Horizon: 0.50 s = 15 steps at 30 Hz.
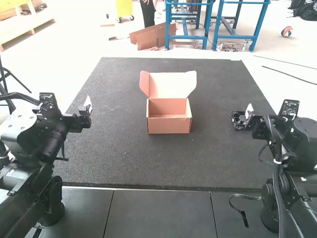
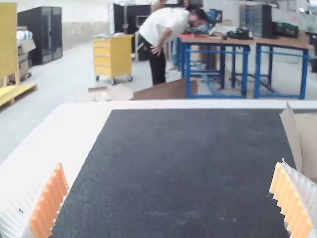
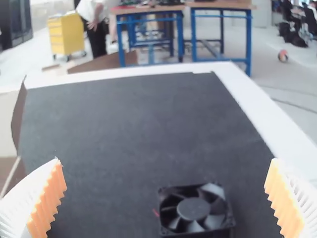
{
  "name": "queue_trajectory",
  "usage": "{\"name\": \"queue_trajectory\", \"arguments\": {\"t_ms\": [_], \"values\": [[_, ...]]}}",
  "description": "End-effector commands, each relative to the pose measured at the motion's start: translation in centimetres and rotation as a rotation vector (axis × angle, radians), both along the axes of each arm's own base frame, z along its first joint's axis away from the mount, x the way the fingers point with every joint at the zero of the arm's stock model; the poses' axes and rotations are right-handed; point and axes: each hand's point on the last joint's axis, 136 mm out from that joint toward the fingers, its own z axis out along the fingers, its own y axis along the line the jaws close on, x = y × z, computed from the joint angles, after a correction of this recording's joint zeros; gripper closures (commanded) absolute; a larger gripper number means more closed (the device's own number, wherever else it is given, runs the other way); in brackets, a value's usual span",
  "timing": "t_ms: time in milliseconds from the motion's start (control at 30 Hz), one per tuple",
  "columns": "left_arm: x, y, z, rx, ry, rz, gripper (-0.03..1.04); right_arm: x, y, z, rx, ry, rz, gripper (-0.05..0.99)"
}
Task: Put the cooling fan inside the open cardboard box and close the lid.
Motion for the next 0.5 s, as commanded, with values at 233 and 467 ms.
{"name": "queue_trajectory", "arguments": {"t_ms": [233, 467], "values": [[-0.8, -0.3, 3.6, -0.005, -0.128, -0.022, 0.04, -0.7, 0.0, 5.0, 0.02, -0.172, 0.007, 0.02], [-1.1, 0.1, 6.1, -0.007, -0.123, -0.003, 0.04, -0.6, 0.0, 6.6, 0.021, -0.163, 0.007, 0.02]]}}
